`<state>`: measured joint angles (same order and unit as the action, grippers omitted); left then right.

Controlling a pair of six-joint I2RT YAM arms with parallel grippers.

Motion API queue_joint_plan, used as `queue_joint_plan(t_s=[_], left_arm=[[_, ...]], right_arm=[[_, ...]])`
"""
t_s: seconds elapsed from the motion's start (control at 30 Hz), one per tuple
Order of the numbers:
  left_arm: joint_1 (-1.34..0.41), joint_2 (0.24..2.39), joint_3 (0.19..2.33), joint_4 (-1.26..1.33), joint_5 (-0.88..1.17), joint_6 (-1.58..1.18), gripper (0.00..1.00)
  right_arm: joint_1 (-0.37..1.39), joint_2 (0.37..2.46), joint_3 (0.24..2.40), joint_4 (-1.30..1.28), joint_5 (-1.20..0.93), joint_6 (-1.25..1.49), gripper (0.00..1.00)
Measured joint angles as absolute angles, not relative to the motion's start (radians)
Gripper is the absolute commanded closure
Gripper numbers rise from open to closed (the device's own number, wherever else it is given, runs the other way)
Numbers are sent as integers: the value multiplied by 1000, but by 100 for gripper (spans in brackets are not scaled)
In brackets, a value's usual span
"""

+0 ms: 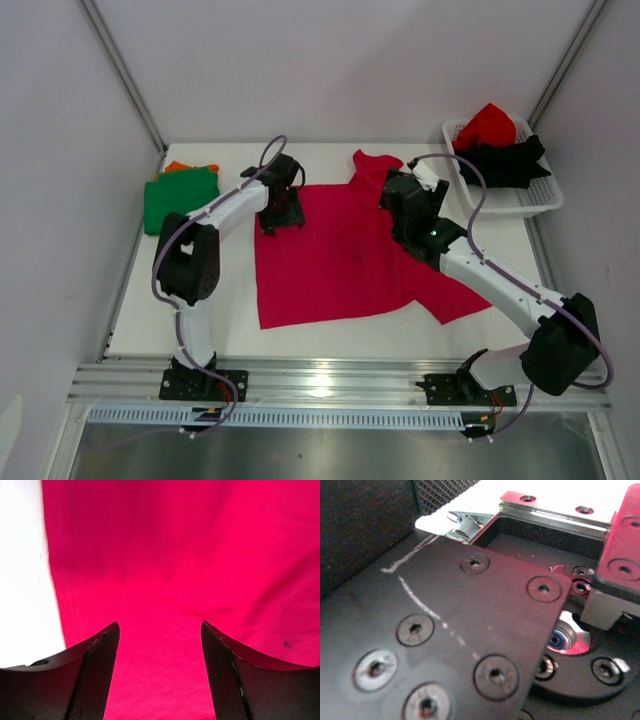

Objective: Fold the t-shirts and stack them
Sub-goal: Flatten out the tshirt

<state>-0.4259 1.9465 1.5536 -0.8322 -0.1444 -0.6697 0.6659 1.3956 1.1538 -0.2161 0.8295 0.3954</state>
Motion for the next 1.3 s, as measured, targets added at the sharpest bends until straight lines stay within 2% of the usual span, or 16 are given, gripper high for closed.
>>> queue_joint_plan(t_s=[0.3,0.6,0.93,1.3], left_arm=[[-361,2087,1707,-858,39,-645,31],[-315,2153,1739,-873,170,-643,30],[-279,2274,1833,-915,271,-639,30],[-258,2285,1843,-941,309,-636,30]], right_arm=[[666,1262,1116,-242,849,411,20],[665,1196,1110,-279,852,413,20],[665,1164,1111,-308,852,410,20],[665,1135,1123,-329,851,409,20]])
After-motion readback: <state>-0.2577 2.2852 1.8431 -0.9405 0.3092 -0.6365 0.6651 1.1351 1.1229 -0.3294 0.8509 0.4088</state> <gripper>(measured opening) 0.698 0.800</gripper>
